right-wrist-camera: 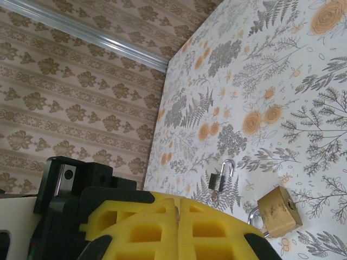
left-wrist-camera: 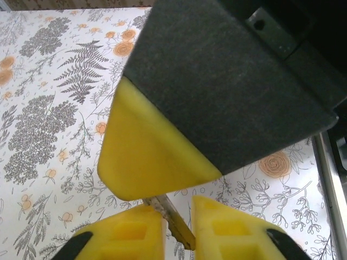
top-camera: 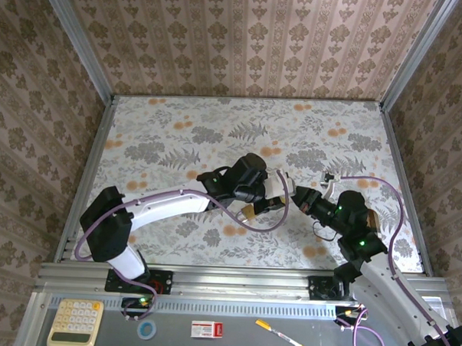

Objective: Unlock with the key

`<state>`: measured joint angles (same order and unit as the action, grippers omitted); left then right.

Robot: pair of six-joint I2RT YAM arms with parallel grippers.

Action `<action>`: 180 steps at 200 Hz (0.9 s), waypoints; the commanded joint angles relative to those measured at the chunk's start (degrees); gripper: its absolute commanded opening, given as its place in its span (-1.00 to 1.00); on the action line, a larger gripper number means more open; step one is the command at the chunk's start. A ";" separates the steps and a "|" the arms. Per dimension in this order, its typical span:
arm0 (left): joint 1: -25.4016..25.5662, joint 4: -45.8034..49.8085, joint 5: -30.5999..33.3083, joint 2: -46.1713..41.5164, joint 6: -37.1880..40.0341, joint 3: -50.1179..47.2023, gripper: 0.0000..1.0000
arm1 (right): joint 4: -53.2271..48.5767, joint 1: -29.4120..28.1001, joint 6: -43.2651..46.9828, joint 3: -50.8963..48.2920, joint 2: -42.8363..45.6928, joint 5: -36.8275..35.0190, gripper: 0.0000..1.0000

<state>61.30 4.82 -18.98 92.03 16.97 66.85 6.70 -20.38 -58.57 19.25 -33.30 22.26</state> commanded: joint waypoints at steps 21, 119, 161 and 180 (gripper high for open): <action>-0.70 0.83 1.85 0.61 1.98 1.55 -0.95 | 1.74 -0.27 -0.88 -1.01 0.88 2.38 -1.00; 1.42 6.18 4.38 -2.35 12.05 0.39 -1.00 | -3.96 0.07 5.89 1.94 -0.13 11.12 -0.49; 2.09 11.14 6.14 -3.47 16.38 0.23 -1.00 | -10.58 1.67 11.58 4.92 -3.06 15.93 -0.26; 2.30 12.86 7.17 -4.04 18.31 -0.05 -1.00 | -12.20 2.17 13.48 5.99 -4.50 18.85 -0.17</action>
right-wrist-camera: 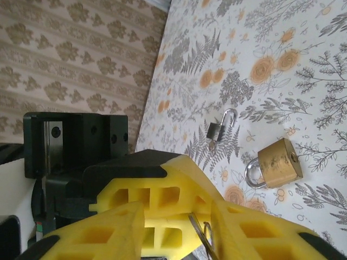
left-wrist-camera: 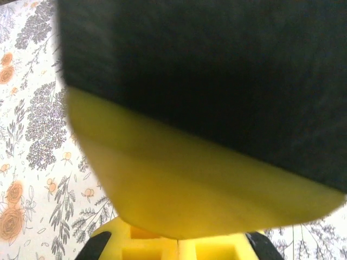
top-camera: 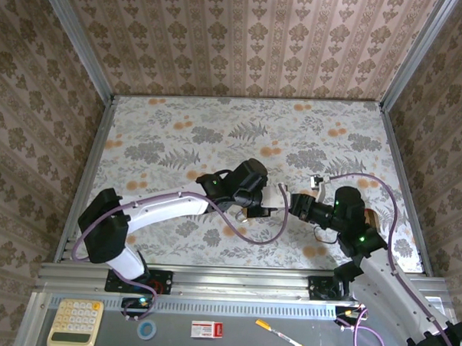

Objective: Unlock with the key

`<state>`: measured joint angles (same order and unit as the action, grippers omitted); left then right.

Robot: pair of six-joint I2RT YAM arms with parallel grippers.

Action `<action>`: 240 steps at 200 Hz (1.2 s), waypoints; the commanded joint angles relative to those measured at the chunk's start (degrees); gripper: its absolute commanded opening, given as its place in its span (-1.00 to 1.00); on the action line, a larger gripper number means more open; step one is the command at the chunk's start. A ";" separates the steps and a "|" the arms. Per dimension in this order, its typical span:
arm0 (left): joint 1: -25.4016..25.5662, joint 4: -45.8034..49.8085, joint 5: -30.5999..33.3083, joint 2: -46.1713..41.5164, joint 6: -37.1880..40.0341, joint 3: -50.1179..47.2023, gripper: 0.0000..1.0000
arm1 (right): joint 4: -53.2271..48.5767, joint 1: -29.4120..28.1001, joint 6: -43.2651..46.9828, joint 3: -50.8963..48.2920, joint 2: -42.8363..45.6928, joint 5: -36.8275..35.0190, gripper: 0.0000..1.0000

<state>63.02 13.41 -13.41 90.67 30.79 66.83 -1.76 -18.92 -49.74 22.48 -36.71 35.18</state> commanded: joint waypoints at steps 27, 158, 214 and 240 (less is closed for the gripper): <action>0.55 7.54 2.60 -3.30 6.60 0.23 -1.00 | -7.15 0.90 8.08 4.52 -2.48 9.64 -0.09; -1.56 27.09 -11.89 0.83 6.85 11.37 -1.00 | -11.84 0.31 21.14 3.24 -0.99 7.44 -0.14; -2.98 38.85 -16.03 4.74 6.76 16.59 -1.00 | -0.56 -0.30 20.91 -2.96 7.13 2.71 -0.12; -3.43 40.00 -16.11 3.75 6.66 15.99 -1.00 | 2.57 -1.98 21.18 -5.86 10.00 0.70 -0.10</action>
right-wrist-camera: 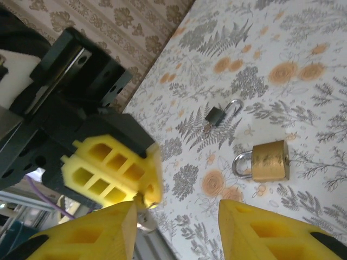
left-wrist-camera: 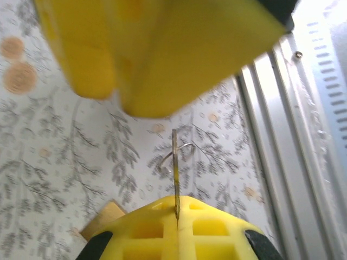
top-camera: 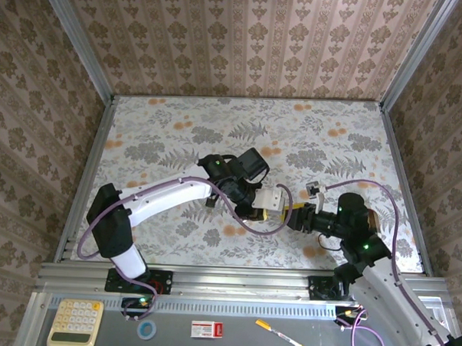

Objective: Unlock with the key

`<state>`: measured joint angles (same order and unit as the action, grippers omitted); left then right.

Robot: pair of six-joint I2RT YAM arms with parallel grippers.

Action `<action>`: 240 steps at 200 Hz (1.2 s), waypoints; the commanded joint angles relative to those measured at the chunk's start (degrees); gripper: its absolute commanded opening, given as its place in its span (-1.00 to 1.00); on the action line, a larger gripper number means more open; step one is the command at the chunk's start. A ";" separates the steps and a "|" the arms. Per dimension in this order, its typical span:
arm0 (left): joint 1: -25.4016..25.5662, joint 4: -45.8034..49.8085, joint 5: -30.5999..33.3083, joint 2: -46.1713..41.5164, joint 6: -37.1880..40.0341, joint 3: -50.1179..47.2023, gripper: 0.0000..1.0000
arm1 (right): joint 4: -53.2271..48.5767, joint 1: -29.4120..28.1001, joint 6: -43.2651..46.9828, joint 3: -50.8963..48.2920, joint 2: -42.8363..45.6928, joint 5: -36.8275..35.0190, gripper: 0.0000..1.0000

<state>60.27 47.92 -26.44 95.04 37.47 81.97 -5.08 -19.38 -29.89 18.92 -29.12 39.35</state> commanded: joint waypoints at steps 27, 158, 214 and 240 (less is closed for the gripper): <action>-0.94 5.98 -3.49 -1.50 0.06 0.22 -1.00 | 8.28 -5.50 2.59 -4.08 3.38 -5.13 -0.12; -0.86 6.52 -5.18 -2.63 -0.11 -0.32 -1.00 | 9.82 -16.53 9.12 -3.66 -0.18 -11.68 -0.32; -0.70 6.83 -5.70 -2.14 -0.12 -0.06 -1.00 | 10.76 -18.10 10.14 -3.38 -1.11 -13.08 -0.46; -0.55 7.16 -6.00 -1.65 -0.10 0.19 -1.00 | 12.50 -18.33 9.74 -3.80 -1.41 -12.44 -0.47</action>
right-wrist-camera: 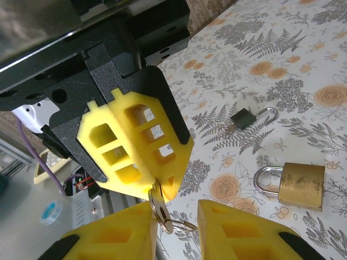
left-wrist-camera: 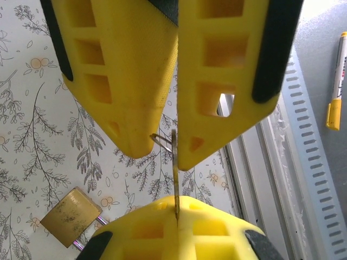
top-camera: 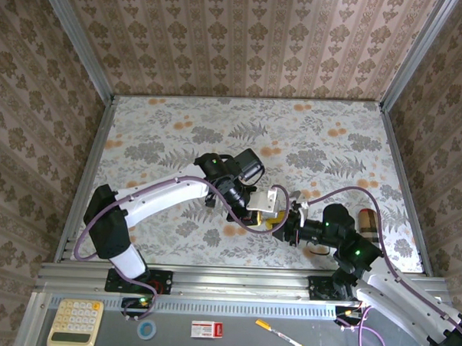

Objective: Unlock with the key

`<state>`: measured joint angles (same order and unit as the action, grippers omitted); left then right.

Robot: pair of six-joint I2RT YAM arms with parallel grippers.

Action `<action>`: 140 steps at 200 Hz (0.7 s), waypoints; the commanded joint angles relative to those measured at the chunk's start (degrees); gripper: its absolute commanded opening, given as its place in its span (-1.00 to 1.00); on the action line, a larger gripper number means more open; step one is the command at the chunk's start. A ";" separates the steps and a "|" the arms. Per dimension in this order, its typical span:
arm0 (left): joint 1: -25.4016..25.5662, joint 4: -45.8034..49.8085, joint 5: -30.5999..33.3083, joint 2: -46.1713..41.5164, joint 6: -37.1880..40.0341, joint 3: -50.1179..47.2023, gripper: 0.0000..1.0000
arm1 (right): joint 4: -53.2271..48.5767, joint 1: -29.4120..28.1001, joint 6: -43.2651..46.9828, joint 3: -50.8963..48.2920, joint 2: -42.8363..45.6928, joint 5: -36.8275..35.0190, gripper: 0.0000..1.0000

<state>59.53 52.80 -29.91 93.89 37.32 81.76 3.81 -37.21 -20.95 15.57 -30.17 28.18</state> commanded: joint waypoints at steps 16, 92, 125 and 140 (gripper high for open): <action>0.25 2.48 -2.76 -0.20 0.05 0.64 -1.00 | 3.59 -0.83 1.04 -0.27 -0.84 -1.48 -0.50; 0.44 3.02 -3.15 0.68 -0.04 1.12 -1.00 | 4.68 -1.20 0.86 -0.15 -0.54 -1.52 -0.81; 0.51 3.51 -2.99 1.34 -0.44 1.91 -1.00 | 6.24 -1.59 -0.25 -0.37 -0.89 0.41 -1.00; 0.22 2.45 -1.81 0.89 -1.33 1.76 -0.85 | 6.23 -1.78 -1.22 -0.28 -1.19 0.42 -1.00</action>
<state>59.53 54.70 -30.04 94.11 37.26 81.95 6.70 -38.57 -20.91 15.57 -31.14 29.30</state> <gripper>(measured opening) 0.049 0.061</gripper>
